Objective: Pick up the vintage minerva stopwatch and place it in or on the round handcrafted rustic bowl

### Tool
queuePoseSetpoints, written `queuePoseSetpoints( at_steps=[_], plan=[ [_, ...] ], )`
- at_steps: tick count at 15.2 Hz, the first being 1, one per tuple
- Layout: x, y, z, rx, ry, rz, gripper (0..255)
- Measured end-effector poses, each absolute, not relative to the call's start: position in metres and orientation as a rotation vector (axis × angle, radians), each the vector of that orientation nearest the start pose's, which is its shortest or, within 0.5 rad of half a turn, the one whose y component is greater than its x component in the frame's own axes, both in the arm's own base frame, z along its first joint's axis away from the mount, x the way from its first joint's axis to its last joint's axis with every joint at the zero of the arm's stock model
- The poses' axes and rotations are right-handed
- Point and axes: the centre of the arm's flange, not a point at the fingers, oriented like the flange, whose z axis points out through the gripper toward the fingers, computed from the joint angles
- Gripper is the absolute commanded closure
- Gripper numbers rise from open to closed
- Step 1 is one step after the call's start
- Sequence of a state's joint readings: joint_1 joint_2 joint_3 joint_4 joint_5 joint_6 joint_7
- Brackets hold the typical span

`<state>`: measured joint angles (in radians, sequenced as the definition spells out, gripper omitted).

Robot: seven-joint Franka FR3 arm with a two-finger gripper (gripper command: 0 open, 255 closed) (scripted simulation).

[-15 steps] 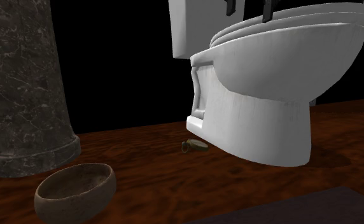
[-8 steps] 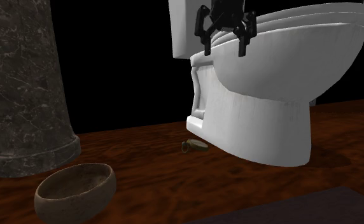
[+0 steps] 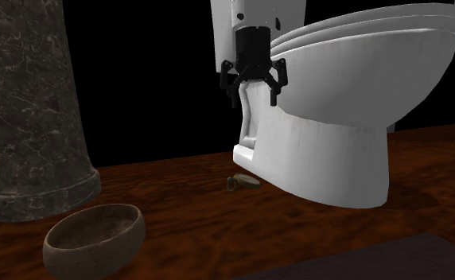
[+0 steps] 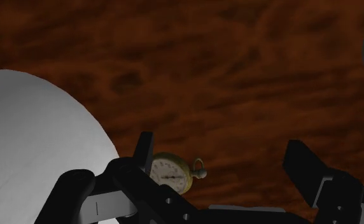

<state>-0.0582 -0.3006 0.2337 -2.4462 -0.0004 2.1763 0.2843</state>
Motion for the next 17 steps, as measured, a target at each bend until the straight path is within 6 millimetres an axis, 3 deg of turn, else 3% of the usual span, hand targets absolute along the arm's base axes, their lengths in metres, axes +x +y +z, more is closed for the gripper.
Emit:
queuePoseSetpoints(
  at_steps=[10, 17],
  plan=[
    [0.521, 0.102, 0.318, -3.251, 0.357, -0.150, 0],
    [0.590, 0.112, 0.253, -3.280, 0.479, -0.214, 0]
  ],
)
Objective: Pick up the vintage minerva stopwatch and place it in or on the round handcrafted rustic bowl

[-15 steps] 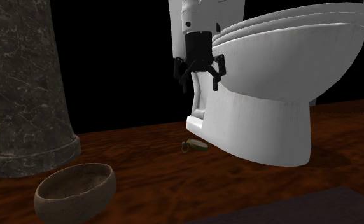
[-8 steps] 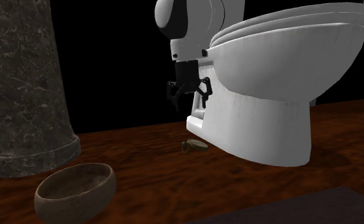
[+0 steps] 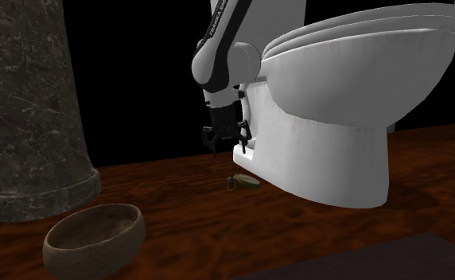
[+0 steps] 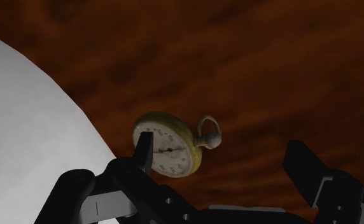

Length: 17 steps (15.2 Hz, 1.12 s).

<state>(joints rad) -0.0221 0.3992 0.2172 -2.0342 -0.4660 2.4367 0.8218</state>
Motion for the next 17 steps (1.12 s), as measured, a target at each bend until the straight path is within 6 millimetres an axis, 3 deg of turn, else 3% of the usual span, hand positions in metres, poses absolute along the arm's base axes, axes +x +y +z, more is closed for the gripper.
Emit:
queuePoseSetpoints(
  at_steps=[7, 13, 17],
  plan=[
    [0.649, 0.114, 0.189, -3.304, 0.595, -0.275, 0],
    [0.658, 0.106, 0.156, -3.306, 0.604, -0.282, 0],
    [0.659, 0.104, 0.149, -3.306, 0.604, -0.282, 0]
  ],
)
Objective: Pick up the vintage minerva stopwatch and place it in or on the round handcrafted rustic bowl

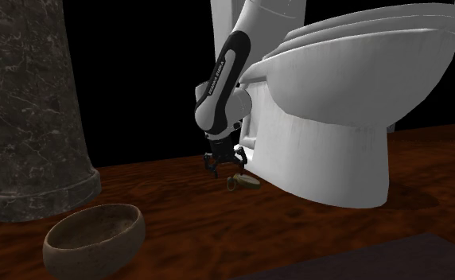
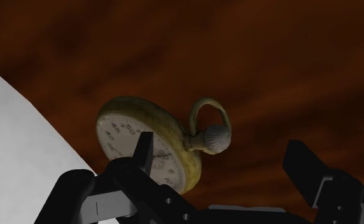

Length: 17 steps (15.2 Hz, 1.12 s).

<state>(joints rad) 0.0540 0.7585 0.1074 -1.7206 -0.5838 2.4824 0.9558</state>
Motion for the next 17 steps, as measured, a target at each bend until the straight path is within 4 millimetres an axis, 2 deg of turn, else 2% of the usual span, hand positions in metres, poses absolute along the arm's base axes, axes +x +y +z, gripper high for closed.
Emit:
queuePoseSetpoints(
  at_steps=[4, 5, 15, 17],
  plan=[
    [0.6591, 0.1036, 0.1489, -3.306, 0.604, -0.282, 0],
    [0.6591, 0.1036, 0.1489, -3.306, 0.604, -0.282, 255],
    [0.6591, 0.1037, 0.1490, -3.306, 0.604, -0.282, 255],
    [0.6594, 0.1039, 0.1552, -3.306, 0.604, -0.282, 255]
  ],
)
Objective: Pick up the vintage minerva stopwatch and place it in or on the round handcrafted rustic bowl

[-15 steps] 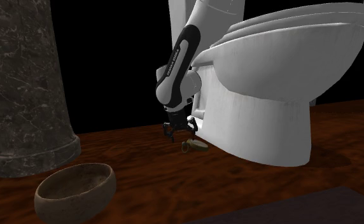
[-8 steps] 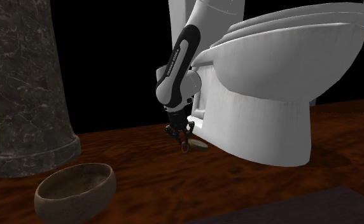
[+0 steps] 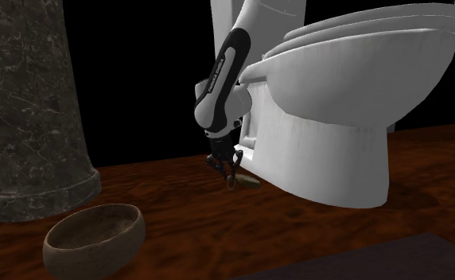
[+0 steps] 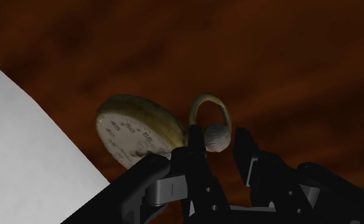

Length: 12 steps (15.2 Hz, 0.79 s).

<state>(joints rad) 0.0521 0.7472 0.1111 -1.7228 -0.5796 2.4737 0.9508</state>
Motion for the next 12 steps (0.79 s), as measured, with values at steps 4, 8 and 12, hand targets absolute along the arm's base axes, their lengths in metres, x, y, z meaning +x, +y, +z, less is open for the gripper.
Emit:
queuePoseSetpoints(
  at_steps=[4, 8, 12],
  plan=[
    [0.659, 0.104, 0.174, -3.306, 0.604, -0.282, 255],
    [0.659, 0.103, 0.195, -3.306, 0.604, -0.282, 255],
    [0.659, 0.104, 0.218, -3.306, 0.604, -0.282, 255]
  ],
)
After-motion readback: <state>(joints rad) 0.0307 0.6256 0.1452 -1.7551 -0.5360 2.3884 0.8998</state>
